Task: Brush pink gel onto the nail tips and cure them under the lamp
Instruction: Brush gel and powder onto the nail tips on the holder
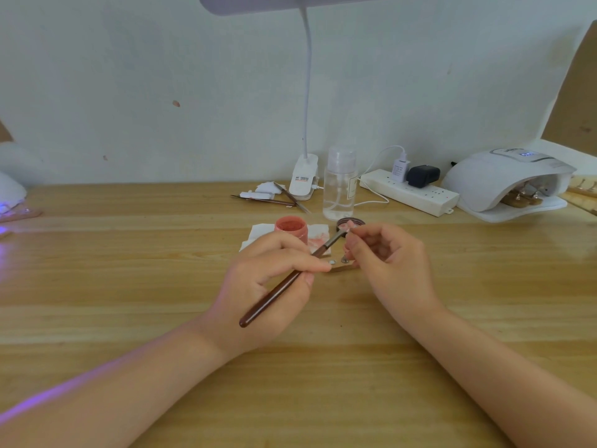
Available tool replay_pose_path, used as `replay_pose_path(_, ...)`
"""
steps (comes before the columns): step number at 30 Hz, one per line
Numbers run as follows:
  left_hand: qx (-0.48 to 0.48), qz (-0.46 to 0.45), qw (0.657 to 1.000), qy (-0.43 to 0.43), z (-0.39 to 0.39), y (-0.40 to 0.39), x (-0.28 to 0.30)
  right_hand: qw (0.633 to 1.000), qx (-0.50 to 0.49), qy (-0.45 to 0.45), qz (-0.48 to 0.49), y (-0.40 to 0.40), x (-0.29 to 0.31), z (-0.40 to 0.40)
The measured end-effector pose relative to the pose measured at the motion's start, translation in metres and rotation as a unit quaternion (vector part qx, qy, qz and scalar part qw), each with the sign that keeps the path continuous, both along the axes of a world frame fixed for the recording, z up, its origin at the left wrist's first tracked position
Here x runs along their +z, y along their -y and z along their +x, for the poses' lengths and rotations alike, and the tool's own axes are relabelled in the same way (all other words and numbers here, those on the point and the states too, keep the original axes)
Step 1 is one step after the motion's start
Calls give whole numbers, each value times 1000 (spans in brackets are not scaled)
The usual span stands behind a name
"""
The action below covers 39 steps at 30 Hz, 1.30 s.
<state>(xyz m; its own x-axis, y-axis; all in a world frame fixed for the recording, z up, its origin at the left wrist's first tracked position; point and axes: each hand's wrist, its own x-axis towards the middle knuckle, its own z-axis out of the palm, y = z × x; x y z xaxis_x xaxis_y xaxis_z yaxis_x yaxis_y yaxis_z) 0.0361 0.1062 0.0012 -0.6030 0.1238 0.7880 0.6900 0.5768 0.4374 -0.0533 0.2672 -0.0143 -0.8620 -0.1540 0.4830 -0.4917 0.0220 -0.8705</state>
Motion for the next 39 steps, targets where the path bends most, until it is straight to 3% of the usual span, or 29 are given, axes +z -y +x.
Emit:
replay_pose_path(13,8,8,1000,-1,-1,2,1,1000,-7,-7,11,0,-1,0)
replay_pose_path(18,24,62,996,57,-1,-4,-1,999,-18,-36,32,1,-1,0)
replay_pose_path(22,35,9,999,30,-1,-2,-1,999,-18,-36,31,1,-1,0)
replay_pose_path(30,49,51,997,38,2,-3,2,999,-19,-31,26,0,0,0)
replay_pose_path(35,28,20,998,44,2,-2,2,999,-17,-26,26,0,0,0)
replay_pose_path(39,29,79,993,79,5,0,9,999,-14,-20,23,-1,0,0)
